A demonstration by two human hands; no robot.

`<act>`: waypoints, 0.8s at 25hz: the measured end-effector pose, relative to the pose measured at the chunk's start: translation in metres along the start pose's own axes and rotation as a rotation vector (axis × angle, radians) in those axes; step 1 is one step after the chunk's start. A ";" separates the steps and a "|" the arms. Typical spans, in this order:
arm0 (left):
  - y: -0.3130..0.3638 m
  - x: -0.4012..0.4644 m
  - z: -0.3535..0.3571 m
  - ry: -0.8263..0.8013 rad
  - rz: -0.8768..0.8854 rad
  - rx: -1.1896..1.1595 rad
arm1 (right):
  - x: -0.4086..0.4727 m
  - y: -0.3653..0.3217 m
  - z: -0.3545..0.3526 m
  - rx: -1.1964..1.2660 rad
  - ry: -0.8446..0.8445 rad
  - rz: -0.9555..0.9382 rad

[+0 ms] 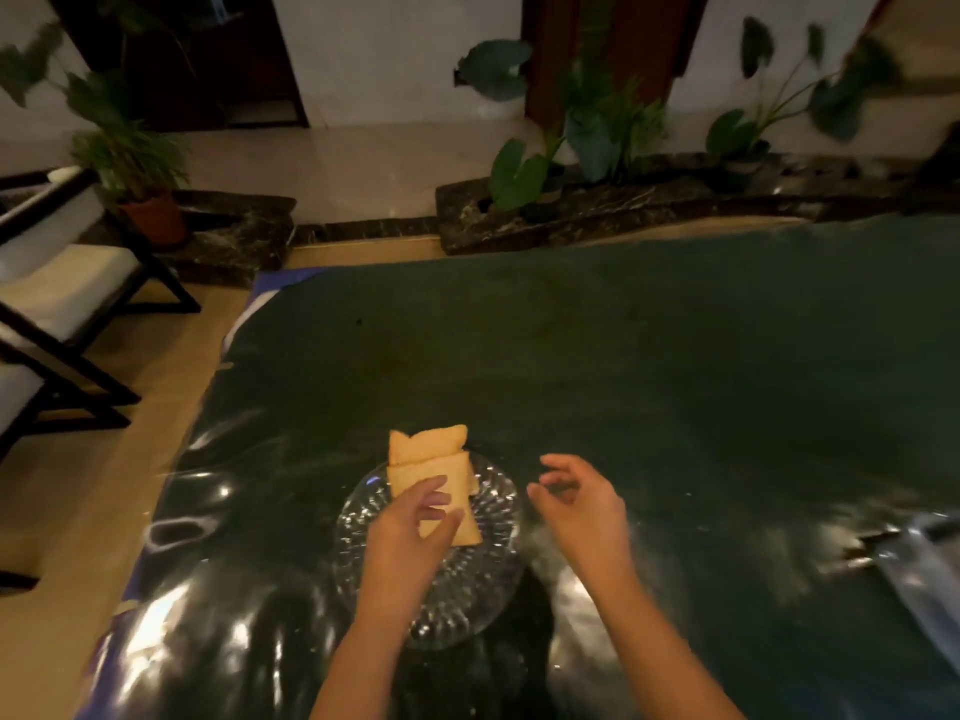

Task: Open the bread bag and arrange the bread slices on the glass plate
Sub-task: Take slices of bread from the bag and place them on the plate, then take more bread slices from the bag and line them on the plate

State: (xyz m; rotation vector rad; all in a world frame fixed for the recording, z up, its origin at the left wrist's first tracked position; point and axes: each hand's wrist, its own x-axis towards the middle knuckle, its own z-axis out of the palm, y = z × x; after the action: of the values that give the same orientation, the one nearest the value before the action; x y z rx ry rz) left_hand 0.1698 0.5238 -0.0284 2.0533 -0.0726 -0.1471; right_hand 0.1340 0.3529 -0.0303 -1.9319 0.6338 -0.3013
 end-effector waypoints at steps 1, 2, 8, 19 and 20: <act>0.021 -0.009 0.005 -0.026 0.051 0.002 | -0.005 -0.006 -0.021 0.005 0.013 -0.029; 0.040 -0.019 0.010 -0.047 0.092 0.003 | -0.010 -0.011 -0.042 0.010 0.020 -0.057; 0.143 -0.106 0.072 -0.109 0.322 0.085 | -0.061 -0.010 -0.189 0.040 0.091 -0.240; 0.273 -0.263 0.246 -0.147 0.590 0.161 | -0.128 0.076 -0.465 -0.168 0.062 -0.386; 0.283 -0.266 0.255 -0.136 0.592 0.156 | -0.124 0.078 -0.477 -0.172 0.062 -0.379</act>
State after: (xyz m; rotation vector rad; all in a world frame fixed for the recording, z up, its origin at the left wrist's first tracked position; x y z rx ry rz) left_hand -0.1251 0.1984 0.1229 2.0853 -0.7868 0.0921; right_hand -0.2186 0.0313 0.1158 -2.2129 0.3365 -0.5609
